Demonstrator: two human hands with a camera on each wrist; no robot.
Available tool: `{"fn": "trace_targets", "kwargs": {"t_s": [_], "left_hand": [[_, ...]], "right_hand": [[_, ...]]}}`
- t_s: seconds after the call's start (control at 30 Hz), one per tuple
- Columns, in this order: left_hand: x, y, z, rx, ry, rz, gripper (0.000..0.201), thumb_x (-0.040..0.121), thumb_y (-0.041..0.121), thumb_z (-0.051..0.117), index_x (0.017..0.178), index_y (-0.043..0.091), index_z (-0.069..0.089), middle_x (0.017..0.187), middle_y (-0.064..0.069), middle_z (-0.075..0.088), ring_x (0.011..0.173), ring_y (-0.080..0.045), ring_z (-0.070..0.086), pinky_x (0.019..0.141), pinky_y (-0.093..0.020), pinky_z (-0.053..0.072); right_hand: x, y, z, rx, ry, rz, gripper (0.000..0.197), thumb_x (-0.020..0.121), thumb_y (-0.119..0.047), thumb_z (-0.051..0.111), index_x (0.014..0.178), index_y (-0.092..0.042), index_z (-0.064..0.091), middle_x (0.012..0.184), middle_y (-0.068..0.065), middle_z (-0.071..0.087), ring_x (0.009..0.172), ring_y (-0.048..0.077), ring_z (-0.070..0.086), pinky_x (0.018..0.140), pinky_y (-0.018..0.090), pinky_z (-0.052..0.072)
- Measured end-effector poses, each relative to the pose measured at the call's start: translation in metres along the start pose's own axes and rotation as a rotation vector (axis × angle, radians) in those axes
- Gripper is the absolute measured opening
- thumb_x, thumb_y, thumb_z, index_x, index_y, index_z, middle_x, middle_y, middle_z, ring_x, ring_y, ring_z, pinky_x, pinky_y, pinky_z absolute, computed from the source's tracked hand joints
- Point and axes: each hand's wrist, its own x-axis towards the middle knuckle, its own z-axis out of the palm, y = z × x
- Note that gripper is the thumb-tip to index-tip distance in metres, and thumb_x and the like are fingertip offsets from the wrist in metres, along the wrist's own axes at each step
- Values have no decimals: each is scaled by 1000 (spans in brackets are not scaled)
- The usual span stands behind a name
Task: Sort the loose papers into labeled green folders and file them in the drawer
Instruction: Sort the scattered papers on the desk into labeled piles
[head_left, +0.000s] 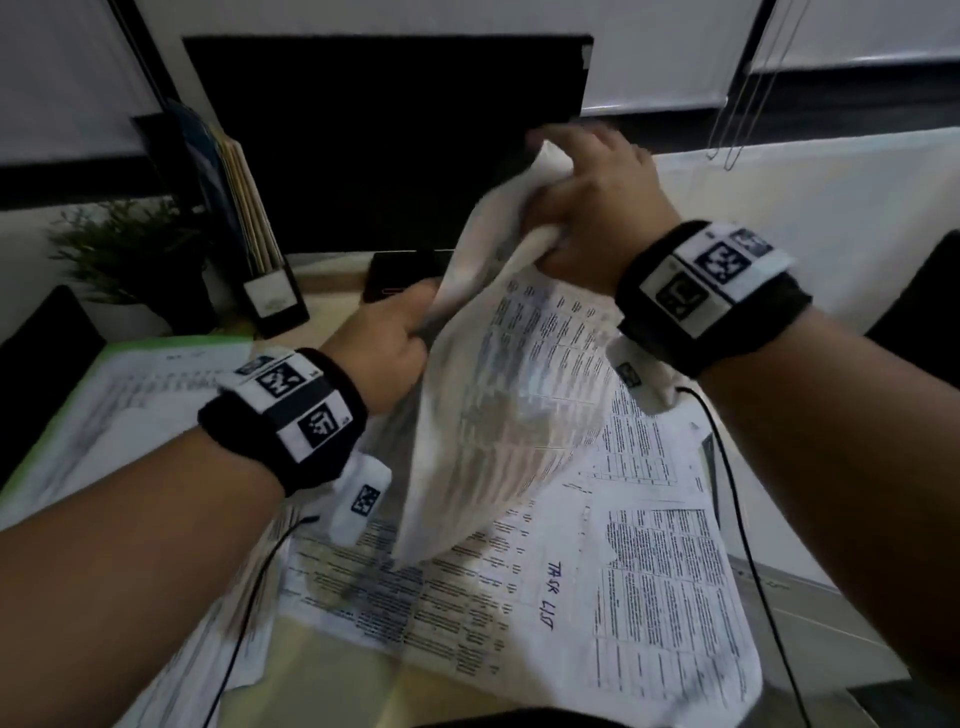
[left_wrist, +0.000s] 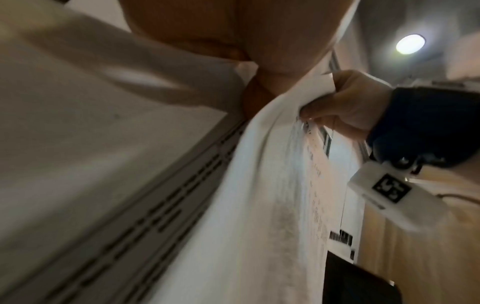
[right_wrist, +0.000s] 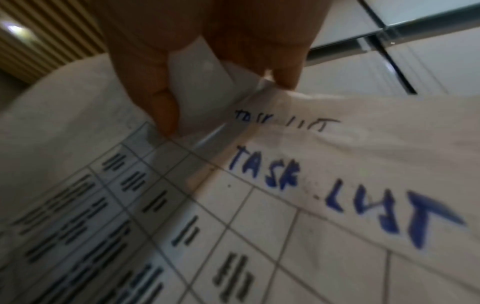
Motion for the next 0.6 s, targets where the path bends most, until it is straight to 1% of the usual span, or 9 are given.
{"fn": "trace_targets", "kwargs": {"t_s": [0.07,0.13,0.17,0.23,0.3,0.37,0.43,0.5,0.6], "left_hand": [[-5,2,3,-171,20,-48,36,94,9,50,124,26,58,110,4,66,100,-7,61,87,-27,48],[-12,2,3,-398,52,-111,14,97,28,50,104,30,62,93,13,66,81,13,59,78,-22,48],[-16,3,3,-500,47,-133,14,94,41,51,101,33,59,91,17,64,78,15,58,76,-19,48],[-21,3,5,-537,4,-177,37,80,56,62,111,36,54,96,22,63,89,10,60,78,-18,49],[-25,-1,8,-320,-14,-217,48,85,31,66,129,33,47,107,16,60,97,-6,59,81,-25,45],[-28,-7,10,-144,53,-243,48,91,14,57,135,28,46,109,2,60,95,-17,57,80,-25,42],[-31,-17,8,-100,136,-269,41,93,13,51,133,26,49,105,-4,62,88,-23,58,71,-25,44],[-35,-28,5,-102,179,-287,39,94,11,48,130,25,50,100,-7,63,78,-28,60,61,-27,49],[-41,-37,4,-103,206,-307,42,93,8,46,129,30,50,102,-13,64,81,-34,62,68,-42,57]], "right_hand": [[7,-3,-9,43,-91,47,25,87,-25,59,108,-15,68,124,11,59,118,28,51,98,31,38],[9,-8,-10,72,-92,97,25,89,-28,57,107,-14,68,111,9,65,106,27,57,90,31,44],[9,-11,-9,71,-77,100,25,89,-29,56,105,-14,68,108,9,65,104,27,58,88,31,45],[7,-16,-2,86,-21,91,24,89,-28,55,103,-13,68,106,9,66,102,28,59,86,33,45],[3,-20,6,190,85,76,23,88,-23,57,102,-11,69,104,10,66,99,29,60,83,31,46],[-7,-18,16,342,235,104,29,81,-18,66,108,-9,65,111,9,63,102,29,59,83,25,41],[-26,-10,34,391,330,222,63,67,-26,79,121,-8,53,133,10,48,120,30,48,94,32,39],[-52,-4,59,214,88,418,90,59,-40,85,132,-12,39,145,8,31,131,30,34,105,42,34],[-101,-2,114,-22,-651,516,93,62,-54,80,136,-16,38,134,5,44,121,26,45,97,40,41]]}}
